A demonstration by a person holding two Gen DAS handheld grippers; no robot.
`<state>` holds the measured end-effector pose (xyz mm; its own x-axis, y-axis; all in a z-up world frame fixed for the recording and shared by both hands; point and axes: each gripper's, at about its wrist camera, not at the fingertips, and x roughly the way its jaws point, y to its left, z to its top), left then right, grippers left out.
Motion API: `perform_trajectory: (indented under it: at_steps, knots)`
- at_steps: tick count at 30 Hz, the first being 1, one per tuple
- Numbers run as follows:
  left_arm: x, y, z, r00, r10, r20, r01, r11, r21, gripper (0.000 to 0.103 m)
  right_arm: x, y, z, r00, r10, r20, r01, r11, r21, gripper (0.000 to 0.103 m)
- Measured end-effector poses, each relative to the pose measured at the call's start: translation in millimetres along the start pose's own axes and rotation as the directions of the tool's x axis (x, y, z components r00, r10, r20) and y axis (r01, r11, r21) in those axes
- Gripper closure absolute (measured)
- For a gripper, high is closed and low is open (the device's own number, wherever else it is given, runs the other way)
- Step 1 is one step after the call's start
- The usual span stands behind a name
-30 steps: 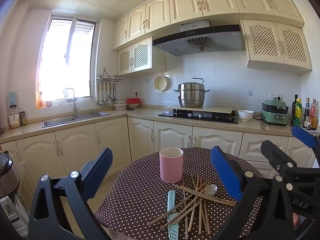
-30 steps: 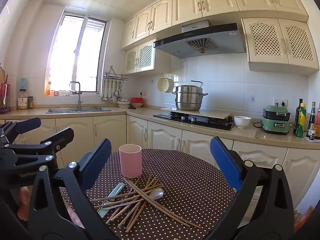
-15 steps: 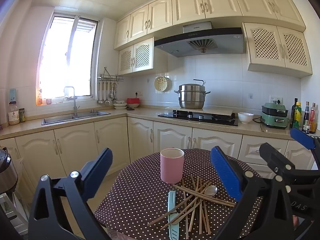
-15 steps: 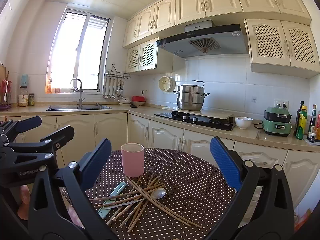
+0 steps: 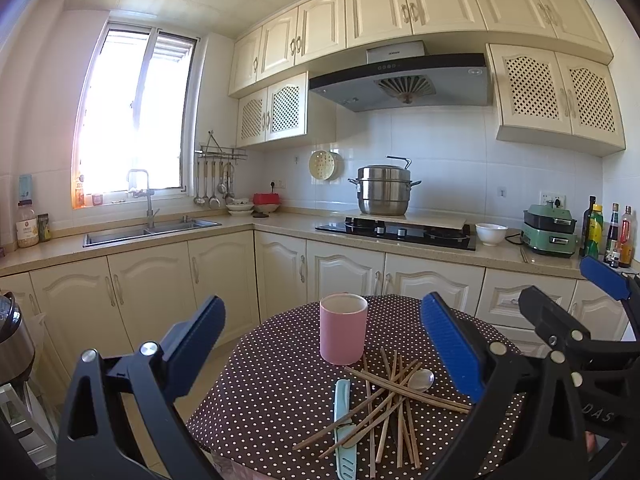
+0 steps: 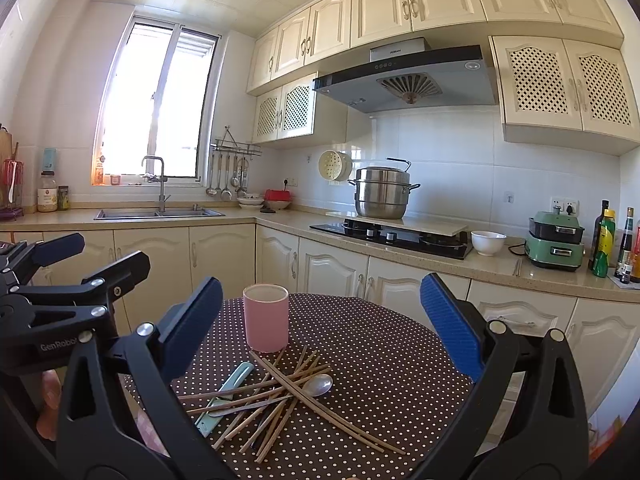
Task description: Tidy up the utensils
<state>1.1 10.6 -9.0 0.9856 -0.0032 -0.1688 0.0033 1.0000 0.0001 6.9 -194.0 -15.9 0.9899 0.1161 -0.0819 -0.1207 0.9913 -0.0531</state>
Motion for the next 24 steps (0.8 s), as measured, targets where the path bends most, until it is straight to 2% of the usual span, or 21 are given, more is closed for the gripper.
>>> perform_trajectory:
  at_steps: [24]
  knots:
    - [4, -8, 5, 1.000, -0.010, -0.009, 0.010, 1.000, 0.008, 0.006, -3, -10, 2, 1.000, -0.008, -0.009, 0.008, 1.000, 0.018, 0.006]
